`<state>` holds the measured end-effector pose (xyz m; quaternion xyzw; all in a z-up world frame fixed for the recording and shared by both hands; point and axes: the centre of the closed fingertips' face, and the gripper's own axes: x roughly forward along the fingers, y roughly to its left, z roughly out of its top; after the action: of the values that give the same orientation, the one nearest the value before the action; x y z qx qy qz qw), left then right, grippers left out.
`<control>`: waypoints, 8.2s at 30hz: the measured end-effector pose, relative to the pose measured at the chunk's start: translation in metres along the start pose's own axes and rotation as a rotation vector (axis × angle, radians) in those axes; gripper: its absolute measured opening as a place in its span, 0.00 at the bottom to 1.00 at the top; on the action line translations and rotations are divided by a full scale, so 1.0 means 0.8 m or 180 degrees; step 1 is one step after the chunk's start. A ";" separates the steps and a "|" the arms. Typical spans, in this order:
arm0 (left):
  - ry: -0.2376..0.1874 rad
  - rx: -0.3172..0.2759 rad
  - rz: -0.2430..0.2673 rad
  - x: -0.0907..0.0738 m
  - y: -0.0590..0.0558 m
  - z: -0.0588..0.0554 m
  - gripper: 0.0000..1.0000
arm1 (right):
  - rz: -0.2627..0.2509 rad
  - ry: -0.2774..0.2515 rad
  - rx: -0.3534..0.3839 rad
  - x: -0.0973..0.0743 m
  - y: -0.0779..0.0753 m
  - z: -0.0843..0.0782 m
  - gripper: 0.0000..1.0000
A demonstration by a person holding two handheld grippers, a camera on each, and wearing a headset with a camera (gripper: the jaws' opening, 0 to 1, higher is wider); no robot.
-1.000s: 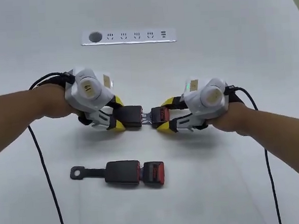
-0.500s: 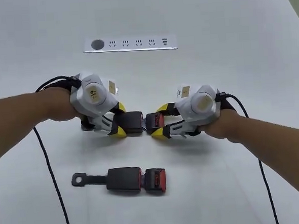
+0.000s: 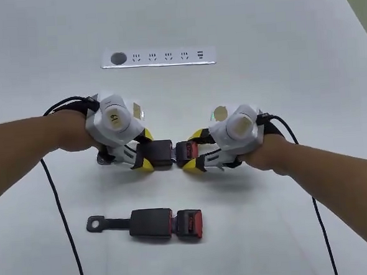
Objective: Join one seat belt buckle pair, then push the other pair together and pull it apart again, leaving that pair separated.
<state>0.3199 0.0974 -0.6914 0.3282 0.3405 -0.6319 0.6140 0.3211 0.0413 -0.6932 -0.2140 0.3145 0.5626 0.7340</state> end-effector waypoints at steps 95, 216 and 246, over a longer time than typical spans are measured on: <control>-0.0058 -0.0008 -0.0039 -0.005 -0.006 0.000 0.34 | -0.0157 0.0049 0.0128 -0.129 -0.025 -0.113 0.35; -0.1613 -0.2320 0.2111 -0.239 -0.218 -0.100 1.00 | -0.2168 -0.0892 0.1268 -0.212 0.176 -0.011 1.00; -0.1694 -0.2345 0.2137 -0.244 -0.225 -0.093 1.00 | -0.2198 -0.0887 0.1324 -0.222 0.187 -0.022 1.00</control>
<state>0.1458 0.2694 -0.5649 0.0118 0.2490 -0.3023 0.9200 0.1436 -0.0516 -0.5750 -0.0760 0.2290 0.2318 0.9423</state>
